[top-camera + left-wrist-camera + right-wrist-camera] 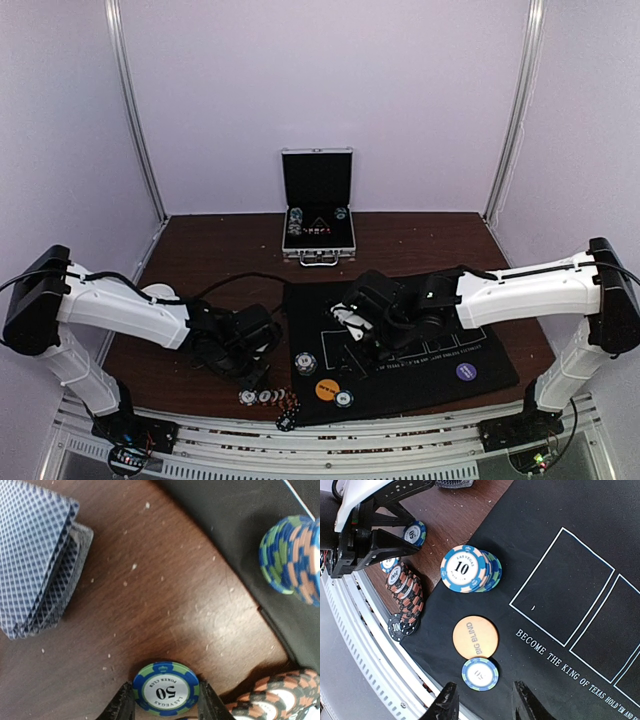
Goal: Distribute texas hold em gaming equipment
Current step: Pick up the pile of poker chips from the center of the board, then place the poker chips pile on the poker table mat.
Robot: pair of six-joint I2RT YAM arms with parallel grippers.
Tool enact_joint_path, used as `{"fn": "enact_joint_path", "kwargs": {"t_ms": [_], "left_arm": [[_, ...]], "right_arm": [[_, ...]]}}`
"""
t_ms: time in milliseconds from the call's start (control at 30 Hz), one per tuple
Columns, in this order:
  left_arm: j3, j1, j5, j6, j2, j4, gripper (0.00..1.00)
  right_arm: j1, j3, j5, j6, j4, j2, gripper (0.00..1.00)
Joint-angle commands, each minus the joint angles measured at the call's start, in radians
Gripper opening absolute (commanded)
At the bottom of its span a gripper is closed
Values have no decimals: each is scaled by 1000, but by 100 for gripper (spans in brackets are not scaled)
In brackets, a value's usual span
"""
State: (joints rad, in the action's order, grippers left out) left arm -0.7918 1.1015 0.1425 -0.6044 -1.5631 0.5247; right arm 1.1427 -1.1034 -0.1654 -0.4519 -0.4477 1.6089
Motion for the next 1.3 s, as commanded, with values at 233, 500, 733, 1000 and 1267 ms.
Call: {"fn": "enact_joint_path", "kwargs": {"t_ms": [233, 500, 733, 1000, 1267], "left_arm": [[-74, 2, 73, 1, 105, 161, 0], [-154, 1, 117, 28, 141, 208, 0], [-357, 10, 146, 140, 89, 248, 0], [-721, 163, 76, 384, -219, 183, 0], [-1126, 292, -14, 560, -642, 172, 0]], "right_arm": [[-16, -2, 20, -4, -16, -45, 39], [-58, 34, 17, -27, 8, -99, 40], [-239, 93, 34, -47, -38, -222, 43], [-561, 187, 68, -4, -115, -422, 46], [-739, 221, 23, 53, -142, -514, 51]]}}
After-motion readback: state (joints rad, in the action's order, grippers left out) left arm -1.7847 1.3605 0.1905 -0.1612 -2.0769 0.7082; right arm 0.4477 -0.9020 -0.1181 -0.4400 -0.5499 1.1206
